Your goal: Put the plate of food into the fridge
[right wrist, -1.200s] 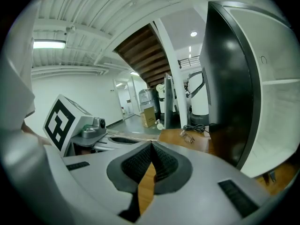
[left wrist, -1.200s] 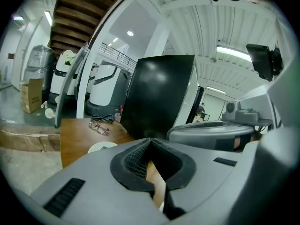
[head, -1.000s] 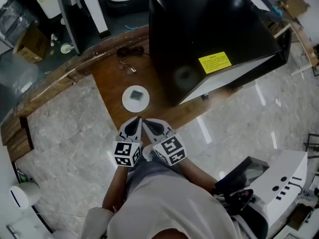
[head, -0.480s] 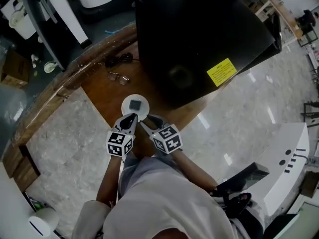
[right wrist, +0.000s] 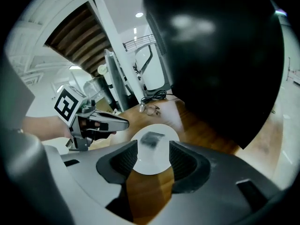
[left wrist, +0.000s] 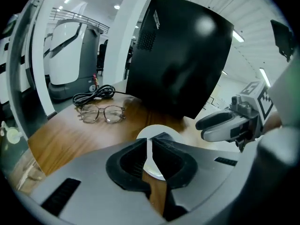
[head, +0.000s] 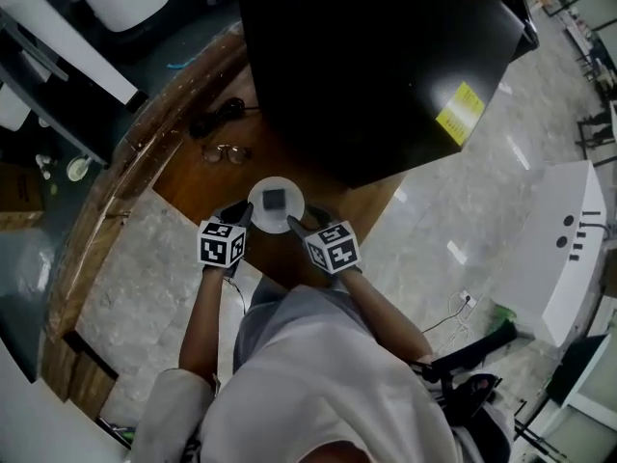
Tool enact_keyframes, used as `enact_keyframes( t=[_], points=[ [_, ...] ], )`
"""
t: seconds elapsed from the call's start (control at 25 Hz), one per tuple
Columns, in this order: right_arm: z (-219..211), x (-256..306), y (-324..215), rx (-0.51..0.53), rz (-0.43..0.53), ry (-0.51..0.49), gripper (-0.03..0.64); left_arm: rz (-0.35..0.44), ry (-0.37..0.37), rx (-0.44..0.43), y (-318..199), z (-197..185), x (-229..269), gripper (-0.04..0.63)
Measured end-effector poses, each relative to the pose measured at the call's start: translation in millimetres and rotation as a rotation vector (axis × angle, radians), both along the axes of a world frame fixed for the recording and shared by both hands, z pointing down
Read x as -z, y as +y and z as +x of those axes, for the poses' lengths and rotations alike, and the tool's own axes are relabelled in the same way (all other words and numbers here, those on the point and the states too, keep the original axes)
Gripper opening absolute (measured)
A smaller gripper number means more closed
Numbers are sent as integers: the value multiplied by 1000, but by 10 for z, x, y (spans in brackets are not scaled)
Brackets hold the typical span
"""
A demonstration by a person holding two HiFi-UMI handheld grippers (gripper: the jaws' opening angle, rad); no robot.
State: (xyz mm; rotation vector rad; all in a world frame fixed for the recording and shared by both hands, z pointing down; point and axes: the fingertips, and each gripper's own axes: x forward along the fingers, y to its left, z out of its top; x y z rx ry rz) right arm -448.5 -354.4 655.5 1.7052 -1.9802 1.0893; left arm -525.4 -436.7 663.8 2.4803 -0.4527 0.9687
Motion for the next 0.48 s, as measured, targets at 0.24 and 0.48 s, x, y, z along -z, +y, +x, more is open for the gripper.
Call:
enact_keyframes(
  t=[0.24, 0.48],
  points=[
    [176, -475, -85, -203, -85, -87, 199, -78, -82, -132, -202, -4, -396, 144],
    [304, -749, -15, -323, -152, -249, 199, -150, -134, -225, -143, 129, -619, 149]
  ],
)
